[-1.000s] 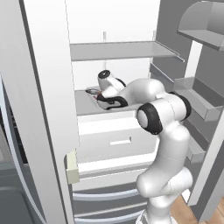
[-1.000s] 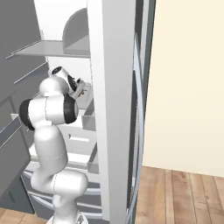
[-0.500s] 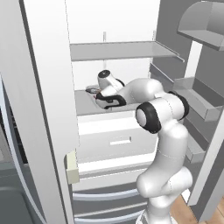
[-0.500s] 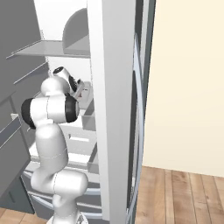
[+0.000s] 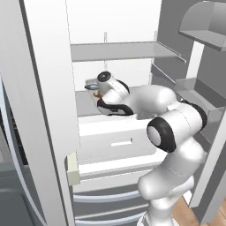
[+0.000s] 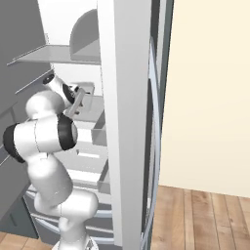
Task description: Place the tupperware containing the fish and onion meal in the microwave. Close the microwave door and press the start button to reheat the meal.
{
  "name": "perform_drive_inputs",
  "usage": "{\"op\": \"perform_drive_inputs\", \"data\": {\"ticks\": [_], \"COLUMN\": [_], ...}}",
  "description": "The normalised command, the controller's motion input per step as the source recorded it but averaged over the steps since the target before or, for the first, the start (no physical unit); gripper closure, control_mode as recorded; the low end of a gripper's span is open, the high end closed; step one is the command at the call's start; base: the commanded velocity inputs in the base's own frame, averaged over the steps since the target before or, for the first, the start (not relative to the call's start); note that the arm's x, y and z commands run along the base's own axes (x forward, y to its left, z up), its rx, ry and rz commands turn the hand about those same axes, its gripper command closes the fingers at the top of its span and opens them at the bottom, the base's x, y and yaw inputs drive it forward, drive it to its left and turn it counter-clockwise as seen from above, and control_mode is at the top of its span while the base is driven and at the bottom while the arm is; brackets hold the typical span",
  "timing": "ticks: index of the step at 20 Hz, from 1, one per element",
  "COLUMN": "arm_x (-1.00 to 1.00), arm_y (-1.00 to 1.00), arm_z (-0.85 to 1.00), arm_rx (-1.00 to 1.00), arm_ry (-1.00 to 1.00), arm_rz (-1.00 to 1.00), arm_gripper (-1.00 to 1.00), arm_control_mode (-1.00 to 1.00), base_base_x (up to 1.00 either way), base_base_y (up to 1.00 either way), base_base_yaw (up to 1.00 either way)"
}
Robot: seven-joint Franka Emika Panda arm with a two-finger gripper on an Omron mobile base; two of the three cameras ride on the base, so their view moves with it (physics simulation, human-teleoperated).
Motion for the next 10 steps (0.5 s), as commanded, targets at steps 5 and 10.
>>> {"op": "perform_drive_inputs", "data": {"ticks": [5,10], "arm_x": [-1.00,-1.00], "arm_y": [0.04,0.00], "arm_z": [0.13,0.07], "arm_rx": [0.12,0.17], "arm_ry": [-0.03,0.00], "arm_rz": [0.00,0.00], "arm_gripper": [1.00,1.00], "arm_control_mode": [-1.00,-1.00], "base_base_x": [0.00,0.00], "base_base_y": [0.00,0.00], "base_base_yaw": [0.00,0.00]}}
